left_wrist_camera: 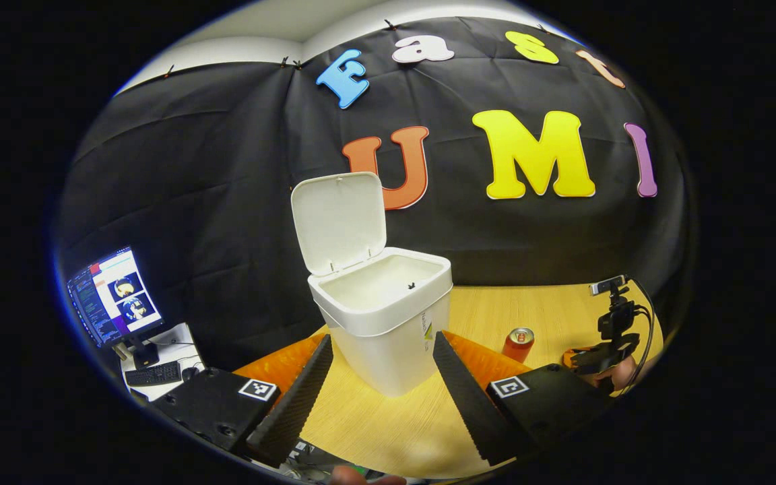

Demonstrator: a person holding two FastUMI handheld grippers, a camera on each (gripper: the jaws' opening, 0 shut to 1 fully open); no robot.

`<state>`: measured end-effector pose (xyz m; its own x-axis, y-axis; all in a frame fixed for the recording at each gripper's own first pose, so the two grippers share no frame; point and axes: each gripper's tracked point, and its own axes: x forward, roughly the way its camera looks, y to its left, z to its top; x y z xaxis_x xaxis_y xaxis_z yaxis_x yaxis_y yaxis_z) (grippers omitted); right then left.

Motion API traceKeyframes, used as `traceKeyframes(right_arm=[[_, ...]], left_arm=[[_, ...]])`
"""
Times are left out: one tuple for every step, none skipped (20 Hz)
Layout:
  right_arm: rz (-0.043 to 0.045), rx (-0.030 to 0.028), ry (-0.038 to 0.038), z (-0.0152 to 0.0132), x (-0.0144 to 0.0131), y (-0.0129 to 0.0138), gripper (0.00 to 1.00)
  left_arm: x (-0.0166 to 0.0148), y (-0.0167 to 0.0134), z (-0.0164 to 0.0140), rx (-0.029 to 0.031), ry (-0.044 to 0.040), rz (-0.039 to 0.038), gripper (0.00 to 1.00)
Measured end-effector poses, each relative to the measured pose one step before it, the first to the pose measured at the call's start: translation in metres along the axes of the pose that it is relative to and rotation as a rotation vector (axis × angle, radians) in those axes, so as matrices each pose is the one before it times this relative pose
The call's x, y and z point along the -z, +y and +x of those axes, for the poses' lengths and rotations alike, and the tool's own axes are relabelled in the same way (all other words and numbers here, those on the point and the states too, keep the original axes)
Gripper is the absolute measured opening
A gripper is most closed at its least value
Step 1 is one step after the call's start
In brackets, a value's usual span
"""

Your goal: Press the lid of the desktop garbage bin to open it, pick up the crumpled paper on the desktop and throw it into the bin, then pick up the pop can on the desktop and drop it into the bin, and finally close the garbage bin lid.

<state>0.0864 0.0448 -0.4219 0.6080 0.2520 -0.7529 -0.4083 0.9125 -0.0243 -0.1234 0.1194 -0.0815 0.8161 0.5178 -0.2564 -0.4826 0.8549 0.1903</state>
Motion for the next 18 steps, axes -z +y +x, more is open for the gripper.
traceKeyframes(right_arm=[[-0.00093,0.01223,0.00298,0.00355,0.00312,-0.00172,0.12],[-0.00225,-0.00605,0.00252,-0.006,-0.00373,0.00162,0.05],[0.00306,-0.0024,-0.00329,-0.00442,-0.00158,0.00023,0.06],[0.00888,-0.01086,-0.01407,-0.00647,-0.00468,0.00243,0.06],[0.00542,-0.00351,-0.01126,-0.00767,-0.00584,0.00054,0.05],[0.01325,-0.00743,-0.01721,-0.00929,-0.00691,0.00193,0.05],[0.01288,-0.01105,-0.02107,-0.01194,-0.01158,0.00338,0.05],[0.01072,-0.01022,-0.02232,-0.00845,-0.00957,0.0033,0.05],[0.01099,-0.00987,-0.02266,-0.00988,-0.01187,0.00402,0.05],[0.0044,-0.00357,-0.02034,-0.0098,-0.01075,0.00306,0.05],[-0.0035,-0.00532,-0.02296,-0.009,-0.01324,0.00406,0.05],[-0.00376,-0.00273,-0.02199,-0.00914,-0.01219,0.00499,0.05],[-0.00036,-0.00679,-0.02305,-0.00961,-0.0148,0.00657,0.05],[-0.00395,-0.0127,-0.02874,-0.00862,-0.01605,0.00888,0.05],[-0.00861,-0.00837,-0.03243,-0.00818,-0.01806,0.00834,0.05],[-0.00723,-0.01429,-0.03024,-0.00731,-0.01769,0.01113,0.05],[-0.01089,-0.01435,-0.02455,-0.00583,-0.01503,0.01053,0.05],[-0.01276,-0.0202,-0.02203,-0.00492,-0.0152,0.01235,0.05]], left_arm=[[0.00086,-0.00003,0.00004,-0.00068,0.00138,-0.00272,0.99],[-0.00027,-0.00023,0.00009,0.00185,0.00233,-0.00227,0.99],[0.00056,-0.00041,0.0009,0.00128,-0.0021,-0.00172,0.99],[0.00017,0.00118,0.00145,0.00238,-0.00024,-0.00043,0.99],[0.00112,0.00003,0.00091,0.00482,0.00097,-0.00214,0.99],[0.00072,-0.00006,0.00095,0.00329,0.00101,-0.00344,0.99],[0.00068,-0.00056,0.0012,0.00757,0.00061,-0.00542,0.99],[0.0008,-0.00099,0.00132,0.00923,0.00017,-0.00625,0.99],[0.00102,-0.00019,0.00167,0.00799,-0.00244,-0.0033,0.99],[0.00023,-0.0009,0.0016,0.00613,-0.00226,-0.00314,0.99],[-0.00075,-0.00066,0.00145,0.00643,-0.00601,-0.00264,0.99],[0.0,-0.00047,0.00234,0.00645,-0.00467,-0.00279,0.99],[0.00048,0.00029,0.00174,0.00838,-0.00358,-0.00069,0.99],[0.00147,0.00093,0.00132,0.00617,-0.00402,-0.0021,0.99],[0.00022,0.00192,0.00097,0.00549,-0.00523,-0.00501,1.0],[0.00188,0.00262,0.00104,0.00211,-0.00111,-0.00725,0.99],[0.00166,0.00368,0.00135,0.00172,-0.00137,-0.00863,0.99],[0.00181,0.00375,-0.00026,-0.00134,0.00098,-0.00746,0.99]])
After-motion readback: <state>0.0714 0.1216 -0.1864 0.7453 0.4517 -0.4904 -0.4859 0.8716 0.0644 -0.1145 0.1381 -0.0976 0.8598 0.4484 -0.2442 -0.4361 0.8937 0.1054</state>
